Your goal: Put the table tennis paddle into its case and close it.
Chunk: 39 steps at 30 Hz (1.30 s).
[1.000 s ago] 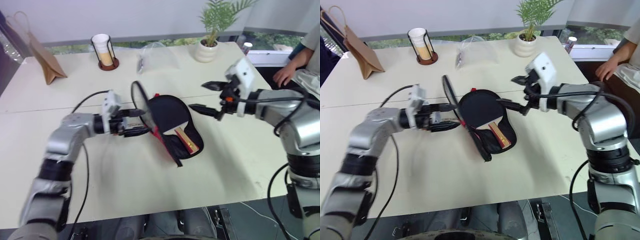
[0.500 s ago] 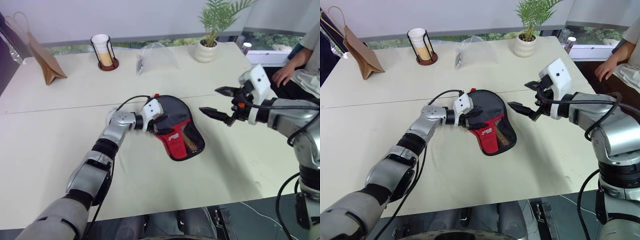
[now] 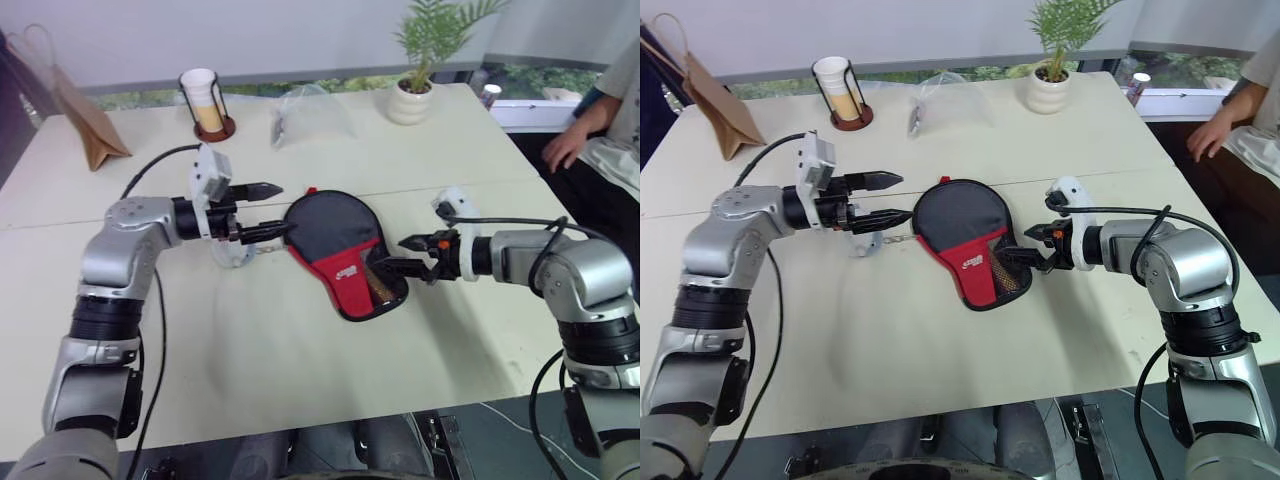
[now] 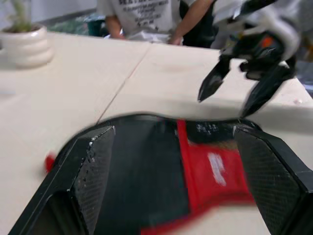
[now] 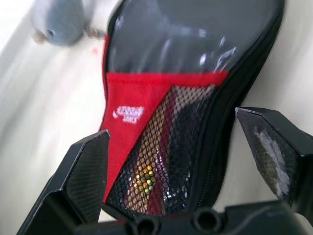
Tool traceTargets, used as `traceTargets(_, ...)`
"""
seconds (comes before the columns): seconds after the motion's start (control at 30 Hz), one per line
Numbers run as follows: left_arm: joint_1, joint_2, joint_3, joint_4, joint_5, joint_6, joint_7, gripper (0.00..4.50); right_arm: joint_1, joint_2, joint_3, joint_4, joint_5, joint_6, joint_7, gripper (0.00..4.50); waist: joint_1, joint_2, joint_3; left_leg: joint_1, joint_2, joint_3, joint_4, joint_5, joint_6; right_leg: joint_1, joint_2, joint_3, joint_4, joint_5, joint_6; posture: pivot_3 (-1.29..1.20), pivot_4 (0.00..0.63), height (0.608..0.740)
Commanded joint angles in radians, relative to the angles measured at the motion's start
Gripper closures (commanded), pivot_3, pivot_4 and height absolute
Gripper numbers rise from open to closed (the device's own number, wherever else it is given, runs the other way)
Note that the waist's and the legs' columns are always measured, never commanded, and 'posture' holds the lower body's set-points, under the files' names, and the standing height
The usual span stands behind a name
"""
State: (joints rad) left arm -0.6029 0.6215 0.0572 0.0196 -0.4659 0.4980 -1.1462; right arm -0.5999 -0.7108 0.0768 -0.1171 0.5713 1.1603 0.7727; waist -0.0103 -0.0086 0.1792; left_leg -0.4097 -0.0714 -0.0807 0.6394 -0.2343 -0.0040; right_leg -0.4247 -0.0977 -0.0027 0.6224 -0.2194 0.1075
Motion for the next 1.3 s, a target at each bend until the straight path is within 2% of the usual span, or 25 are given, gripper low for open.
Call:
traceTargets(0.03,0.031,0.032,0.052,-0.097,-0.038,0.041,0.045,0.49,-0.035,0.013,0.038,0.076,-0.043,-0.065,0.026,0.04,0.003,0.0,0.0,0.0,0.0,0.0,0.001,0.0,0.0,0.001,0.0,0.0,0.0,0.0,0.0,0.0,0.15,0.74)
traceTargets(0.27,0.125,0.042,0.057,-0.153,-0.01,0.001,0.114,0.49,-0.045,0.051,0.131,0.186,-0.12,-0.12,0.051,0.04,-0.002,0.0,0.0,0.0,0.0,0.0,0.003,0.0,0.0,0.001,0.0,0.0,0.001,0.0,0.0,0.0,0.15,0.74)
traceTargets(0.6,0.179,0.034,0.035,-0.191,0.009,-0.035,0.158,0.49,-0.032,0.095,0.08,0.256,-0.082,-0.01,0.074,0.04,-0.001,-0.001,-0.001,0.001,0.0,0.0,0.005,0.0,0.0,0.002,0.0,0.0,0.002,0.0,0.0,0.0,0.15,0.74)
traceTargets(0.7,0.184,0.033,0.037,-0.195,0.006,-0.036,0.163,0.49,-0.005,0.1,0.096,0.21,-0.072,0.022,0.075,0.9,0.0,-0.002,-0.001,0.001,0.0,0.0,0.005,0.0,0.0,0.003,0.0,0.0,0.002,0.0,0.0,0.0,0.15,0.74)
traceTargets(0.93,0.206,0.026,0.024,-0.208,0.006,-0.047,0.177,0.49,0.036,0.103,0.087,0.141,-0.054,0.075,0.062,4.3,-0.001,-0.003,-0.002,0.001,0.0,0.0,0.005,-0.001,0.0,0.002,0.0,0.0,0.003,0.0,0.0,0.0,0.15,0.74)
traceTargets(0.97,0.205,0.025,0.023,-0.206,0.005,-0.047,0.178,0.49,0.044,0.103,0.083,0.128,-0.05,0.086,0.056,4.45,-0.001,-0.003,-0.002,0.001,0.0,0.0,0.005,-0.001,0.0,0.002,0.0,0.0,0.003,0.0,0.0,0.0,0.15,0.74)
traceTargets(1.17,0.202,0.024,0.014,-0.204,0.006,-0.051,0.181,0.49,0.102,0.121,0.025,0.051,-0.004,0.198,-0.002,4.45,0.0,-0.003,-0.003,0.001,0.0,-0.001,0.005,-0.001,0.001,0.002,0.0,0.0,0.002,0.0,0.0,0.0,0.15,0.74)
traceTargets(1.3,0.203,0.026,0.009,-0.208,-0.001,-0.047,0.177,0.49,0.191,0.144,-0.034,-0.072,0.055,0.315,-0.055,4.45,0.003,-0.003,-0.003,0.001,0.0,-0.001,0.005,-0.002,0.001,0.003,0.0,0.0,0.002,0.0,0.0,0.0,0.15,0.74)
